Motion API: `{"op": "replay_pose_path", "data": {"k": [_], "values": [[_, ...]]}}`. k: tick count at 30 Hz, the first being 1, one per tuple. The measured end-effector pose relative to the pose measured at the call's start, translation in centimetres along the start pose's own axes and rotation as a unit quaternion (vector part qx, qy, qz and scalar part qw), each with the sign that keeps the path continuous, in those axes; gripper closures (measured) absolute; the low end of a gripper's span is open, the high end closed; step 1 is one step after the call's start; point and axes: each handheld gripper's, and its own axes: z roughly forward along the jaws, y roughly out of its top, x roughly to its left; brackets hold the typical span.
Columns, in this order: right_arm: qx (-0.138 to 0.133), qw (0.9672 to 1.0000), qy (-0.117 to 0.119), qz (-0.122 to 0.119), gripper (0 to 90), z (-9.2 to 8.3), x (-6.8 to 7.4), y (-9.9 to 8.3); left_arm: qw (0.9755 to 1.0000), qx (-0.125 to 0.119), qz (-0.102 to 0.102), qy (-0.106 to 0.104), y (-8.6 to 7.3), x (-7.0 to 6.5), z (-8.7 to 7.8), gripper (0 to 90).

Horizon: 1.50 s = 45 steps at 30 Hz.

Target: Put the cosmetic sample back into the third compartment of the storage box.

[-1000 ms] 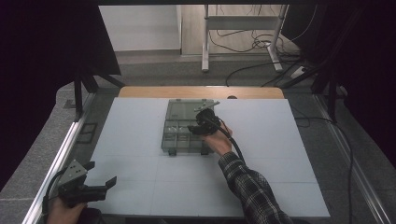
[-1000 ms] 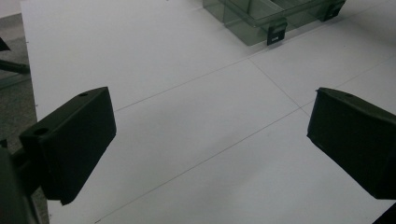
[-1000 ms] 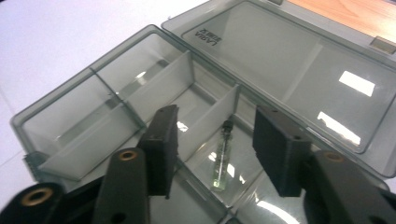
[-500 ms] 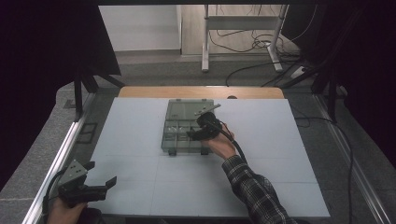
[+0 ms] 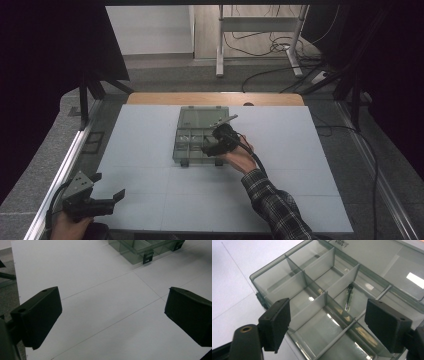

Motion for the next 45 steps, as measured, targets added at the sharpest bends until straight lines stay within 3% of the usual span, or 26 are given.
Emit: {"op": "replay_pose_path", "data": {"k": [10,31,45], "values": [[-0.004,0.9999,0.010,0.004,12.1,-0.9,-0.1,-0.5,1.0000,0.000,0.000,0.000,0.0,0.0,0.0,1.3],[-0.001,0.9998,0.018,-0.010,3.0,-2.9,0.9,-1.3,1.0000,-0.001,-0.002,-0.002,0.0,0.1,0.0,1.3],[-0.025,0.9994,0.017,-0.019,1.8,-4.8,1.8,-2.5,1.0000,-0.002,-0.002,-0.003,0.0,0.0,-0.1,1.3]]}}
